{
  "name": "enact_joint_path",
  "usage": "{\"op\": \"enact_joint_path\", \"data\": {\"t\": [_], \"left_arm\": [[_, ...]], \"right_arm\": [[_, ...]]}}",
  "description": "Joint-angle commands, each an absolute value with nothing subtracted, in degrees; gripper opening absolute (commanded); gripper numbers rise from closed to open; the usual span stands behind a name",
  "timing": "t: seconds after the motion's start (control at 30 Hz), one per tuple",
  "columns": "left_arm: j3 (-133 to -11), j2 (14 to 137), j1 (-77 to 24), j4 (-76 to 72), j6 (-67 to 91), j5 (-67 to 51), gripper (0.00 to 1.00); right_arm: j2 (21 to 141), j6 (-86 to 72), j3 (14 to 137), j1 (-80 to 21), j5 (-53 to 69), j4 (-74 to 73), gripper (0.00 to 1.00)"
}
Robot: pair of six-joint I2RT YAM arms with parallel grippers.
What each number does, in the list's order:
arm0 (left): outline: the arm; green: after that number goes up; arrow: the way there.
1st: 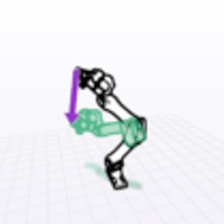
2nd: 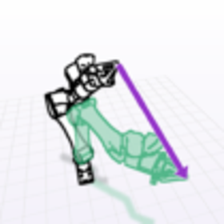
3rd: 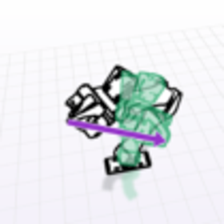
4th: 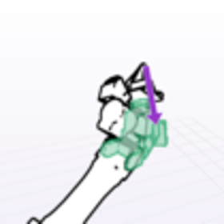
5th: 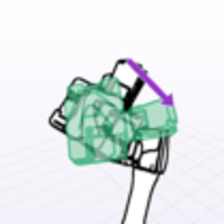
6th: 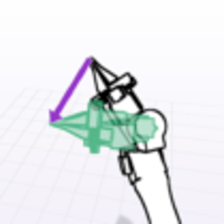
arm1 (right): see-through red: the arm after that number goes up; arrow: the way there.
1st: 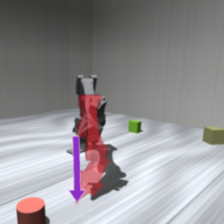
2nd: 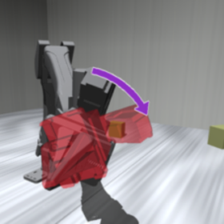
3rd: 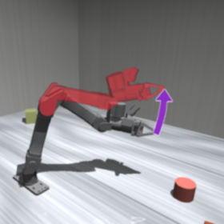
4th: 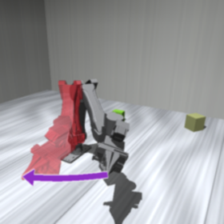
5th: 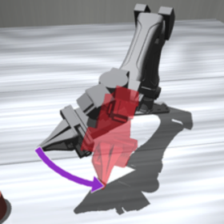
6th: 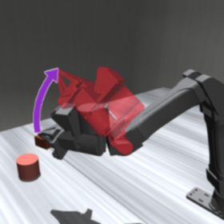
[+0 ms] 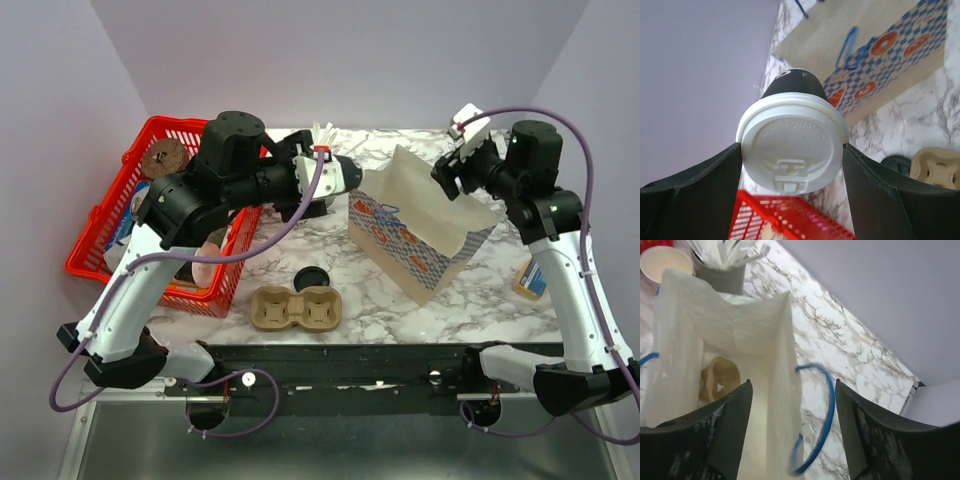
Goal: Pack the takeout coffee
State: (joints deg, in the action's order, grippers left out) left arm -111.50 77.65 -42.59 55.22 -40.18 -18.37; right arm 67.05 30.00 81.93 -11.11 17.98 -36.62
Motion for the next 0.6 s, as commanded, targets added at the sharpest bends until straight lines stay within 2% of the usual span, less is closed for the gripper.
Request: {"op": "enact_joint_path", "data": {"t": [0.0, 0.1, 0.3, 0.4, 0.57], "left_arm": [[-114.3, 78.5, -40.8, 71.8, -44.0, -9.1, 0.0], [-114.5, 80.4, -40.6, 79.1, -45.6, -8.2, 0.0], [-117.1, 89.7, -40.6, 85.9, -47.7, -6.4, 0.0], [-117.7, 93.8, -40.5, 85.9, -48.2, -4.9, 0.0], [-115.8, 97.9, -40.1, 86.6, -48.7, -3.9, 0.0]], "right_arm": [[68.3, 25.9, 91.7, -10.8, 21.6, -42.8, 0.76], [69.3, 25.9, 95.3, -10.8, 27.8, -47.7, 0.76], [70.7, 40.7, 94.8, -10.9, 43.1, -64.8, 0.76], [72.5, 44.4, 96.2, -11.7, 45.0, -72.2, 0.76], [71.5, 48.6, 92.6, -13.6, 44.0, -74.4, 0.78]]}}
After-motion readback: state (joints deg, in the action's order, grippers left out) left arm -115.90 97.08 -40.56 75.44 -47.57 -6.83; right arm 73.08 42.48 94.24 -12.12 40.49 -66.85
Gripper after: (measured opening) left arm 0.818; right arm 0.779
